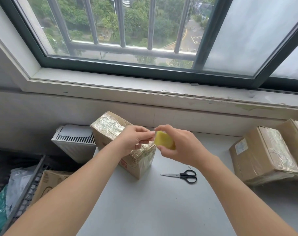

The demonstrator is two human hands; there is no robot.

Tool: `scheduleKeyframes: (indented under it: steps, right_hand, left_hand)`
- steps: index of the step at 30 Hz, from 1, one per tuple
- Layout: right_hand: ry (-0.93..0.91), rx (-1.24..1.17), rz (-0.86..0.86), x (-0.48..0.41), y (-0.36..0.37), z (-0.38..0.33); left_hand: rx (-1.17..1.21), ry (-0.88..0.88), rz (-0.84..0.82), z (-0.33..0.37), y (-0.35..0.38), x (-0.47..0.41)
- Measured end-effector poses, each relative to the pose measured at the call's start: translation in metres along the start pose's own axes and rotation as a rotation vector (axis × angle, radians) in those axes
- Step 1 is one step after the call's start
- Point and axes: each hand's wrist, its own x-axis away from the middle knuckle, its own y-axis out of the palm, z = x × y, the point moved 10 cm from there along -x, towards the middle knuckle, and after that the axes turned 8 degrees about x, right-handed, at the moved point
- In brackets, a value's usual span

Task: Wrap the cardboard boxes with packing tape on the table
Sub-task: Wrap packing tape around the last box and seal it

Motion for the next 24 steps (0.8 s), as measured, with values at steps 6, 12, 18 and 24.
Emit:
scheduleKeyframes:
  steps: [6, 12, 18, 24]
  right_hand:
    - [0.234, -0.193, 0.019, 0.0, 0.007, 0.023]
    - [0.33, -0.105, -0.238, 0.015, 0.038, 0.04]
    - [0.385, -0.095, -0.356, 0.033, 0.068, 0.043]
    - [0.415, 0.063, -0.387, 0.031, 0.082, 0.041]
  left_hand:
    - [-0.155, 0.299, 0.146, 0.033, -0.006, -0.001]
    - [-0.349, 0.272, 0.19, 0.032, -0.024, -0.018]
    - [-0.517, 0.177, 0.275, 0.028, -0.067, -0.028]
    - [-0.715, 0.199, 0.286, 0.034, -0.068, -0.036]
